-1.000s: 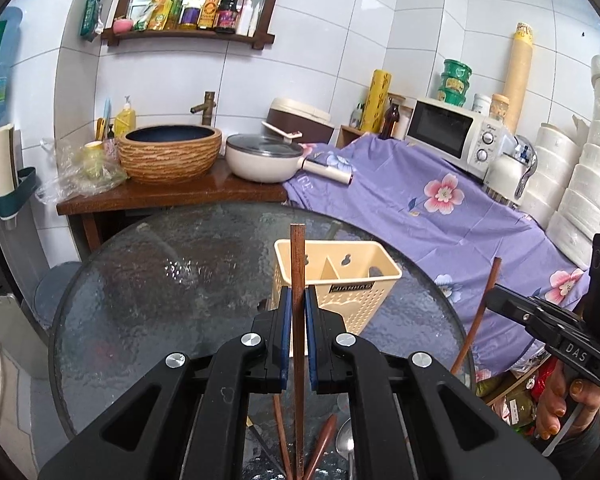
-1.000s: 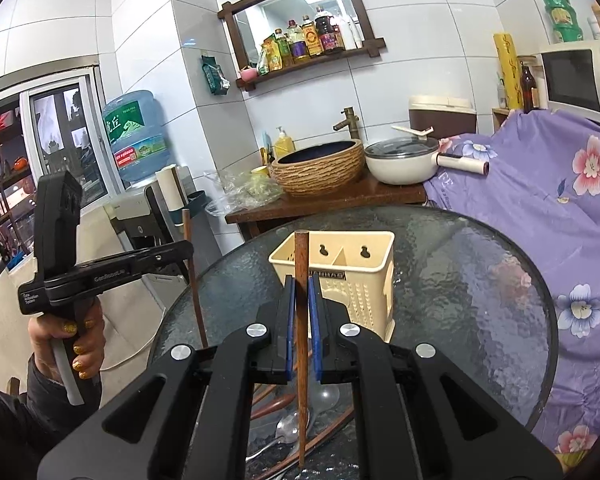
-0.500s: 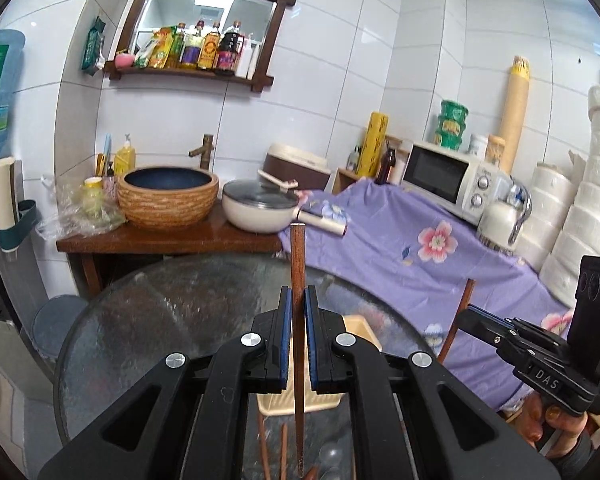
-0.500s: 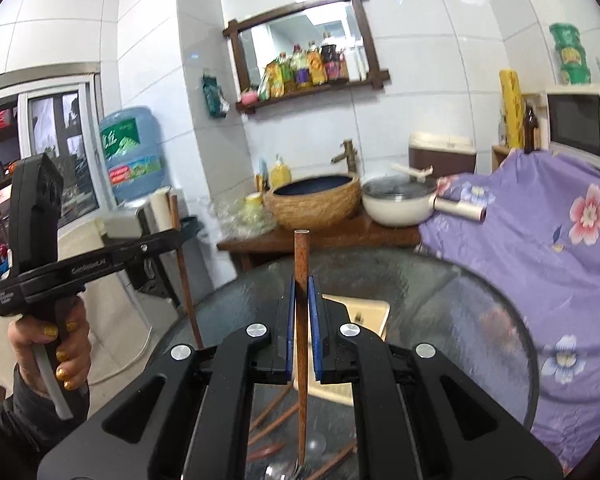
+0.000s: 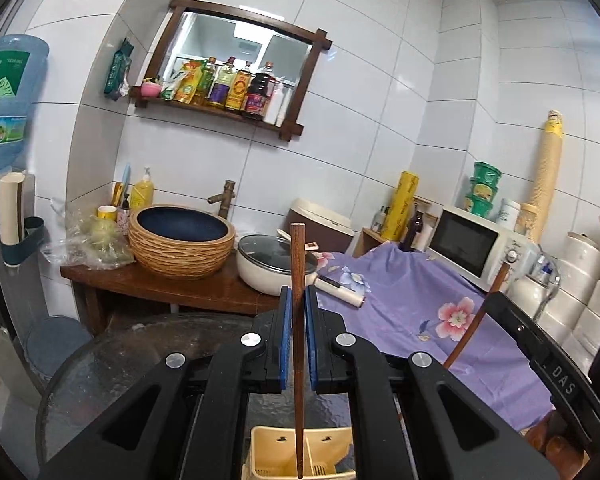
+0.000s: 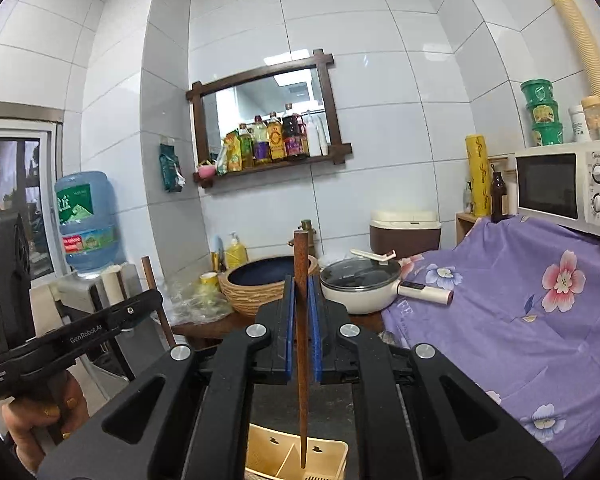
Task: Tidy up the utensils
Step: 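Lower both chopsticks into the holder and open both tools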
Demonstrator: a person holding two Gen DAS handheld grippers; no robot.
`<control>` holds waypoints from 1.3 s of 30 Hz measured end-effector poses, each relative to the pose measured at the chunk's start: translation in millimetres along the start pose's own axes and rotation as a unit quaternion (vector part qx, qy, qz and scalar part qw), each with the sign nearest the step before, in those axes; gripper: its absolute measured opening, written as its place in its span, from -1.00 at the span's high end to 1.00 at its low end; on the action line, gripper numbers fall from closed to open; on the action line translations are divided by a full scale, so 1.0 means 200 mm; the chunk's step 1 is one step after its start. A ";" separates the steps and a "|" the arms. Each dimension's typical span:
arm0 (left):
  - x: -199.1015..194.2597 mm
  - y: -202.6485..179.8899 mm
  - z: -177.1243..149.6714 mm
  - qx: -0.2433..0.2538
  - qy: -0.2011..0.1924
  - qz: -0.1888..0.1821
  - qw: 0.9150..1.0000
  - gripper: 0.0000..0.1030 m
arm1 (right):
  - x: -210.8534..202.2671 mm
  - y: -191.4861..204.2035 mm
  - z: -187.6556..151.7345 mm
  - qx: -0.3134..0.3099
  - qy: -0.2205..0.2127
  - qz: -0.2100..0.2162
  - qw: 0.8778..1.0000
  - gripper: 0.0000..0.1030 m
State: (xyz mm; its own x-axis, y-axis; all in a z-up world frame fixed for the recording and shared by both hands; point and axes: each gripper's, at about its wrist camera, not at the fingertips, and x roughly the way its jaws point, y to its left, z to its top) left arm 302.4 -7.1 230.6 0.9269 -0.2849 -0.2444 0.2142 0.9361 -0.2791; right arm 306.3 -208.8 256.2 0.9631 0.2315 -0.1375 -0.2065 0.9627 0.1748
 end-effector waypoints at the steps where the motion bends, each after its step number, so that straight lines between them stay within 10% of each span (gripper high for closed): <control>1: 0.04 0.01 -0.02 -0.003 0.003 0.003 1.000 0.87 | 0.03 -0.01 -0.04 0.004 0.006 -0.002 1.000 0.86; 28: 0.31 0.13 -0.42 0.020 0.058 0.047 0.997 0.84 | 0.25 -0.18 -0.57 0.033 0.100 -0.035 0.994 0.84; 30: 0.31 0.12 -0.42 0.025 0.061 0.045 0.997 0.69 | 0.25 -0.18 -0.58 0.027 0.102 -0.038 0.994 0.59; 32: 0.30 0.12 -0.43 0.031 0.056 0.045 0.997 0.24 | 0.23 -0.18 -0.59 0.032 0.093 -0.036 0.994 -0.07; 39: 0.19 0.12 -0.47 0.052 0.048 0.039 0.997 -0.28 | 0.14 -0.17 -0.66 0.032 0.110 -0.041 0.993 -0.09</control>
State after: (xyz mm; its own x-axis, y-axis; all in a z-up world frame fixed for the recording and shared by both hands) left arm 313.2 -14.2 126.9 0.9096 -0.2235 -0.3503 0.1776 0.9713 -0.1584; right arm 317.1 -217.1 118.6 0.9137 0.1848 -0.3620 -0.1114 0.9704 0.2140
